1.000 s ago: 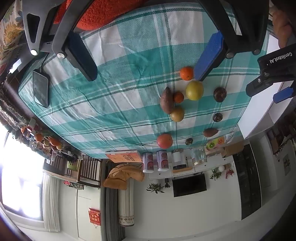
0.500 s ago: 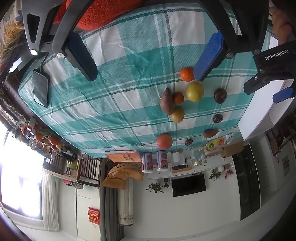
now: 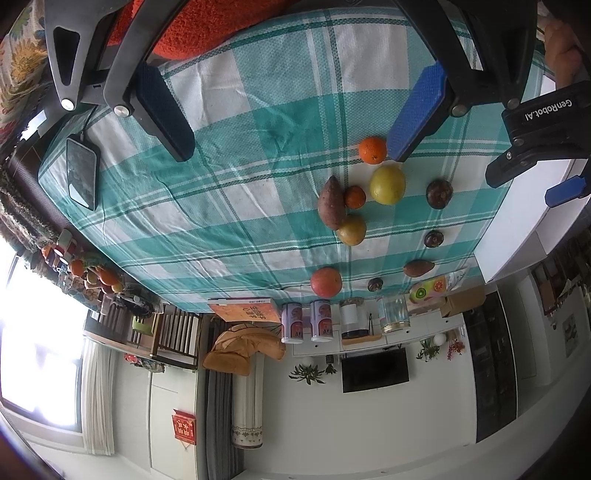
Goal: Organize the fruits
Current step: 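Move both tools toward the fruits on the checkered tablecloth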
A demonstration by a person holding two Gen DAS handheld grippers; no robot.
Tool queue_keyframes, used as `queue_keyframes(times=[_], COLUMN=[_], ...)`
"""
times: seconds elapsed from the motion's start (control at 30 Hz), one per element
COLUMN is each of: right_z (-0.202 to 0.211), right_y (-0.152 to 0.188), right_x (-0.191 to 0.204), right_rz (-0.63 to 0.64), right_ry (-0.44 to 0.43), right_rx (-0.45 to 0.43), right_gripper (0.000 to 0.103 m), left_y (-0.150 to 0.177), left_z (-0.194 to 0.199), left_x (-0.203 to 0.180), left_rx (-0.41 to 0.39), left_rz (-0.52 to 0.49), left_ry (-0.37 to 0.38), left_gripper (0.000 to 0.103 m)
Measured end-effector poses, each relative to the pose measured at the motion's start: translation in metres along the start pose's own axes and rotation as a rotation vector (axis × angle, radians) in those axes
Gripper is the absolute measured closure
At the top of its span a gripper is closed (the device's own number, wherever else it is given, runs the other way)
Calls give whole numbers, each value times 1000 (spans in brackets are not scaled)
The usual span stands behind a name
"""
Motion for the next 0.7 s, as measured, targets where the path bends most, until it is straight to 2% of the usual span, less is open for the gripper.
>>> queue_keyframes(times=[0.43,0.47,0.7], right_z=[0,0,2], right_y=[0,0,2], right_x=[3,3,9], right_rz=[4,5,25], right_ry=[1,2,11], right_rx=[3,4,6], right_gripper=[0,0,0], left_y=[4,-3,6], left_z=[4,-1,-2], left_x=[6,-3,10], left_rx=[3,6,11], left_rz=[1,0,29], left_ry=[-4,-2,16], left_gripper=[2,2,2])
Point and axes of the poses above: each gripper's, at about its wrist camera, not at the fingertips, and z roughly against the way its jaws point, x to its left, y to its underside, the point moved 4 cm from there along -z, roughly the way its jaws point, and after that the axes turned 9 degrees about y, right-handed, at the moved point
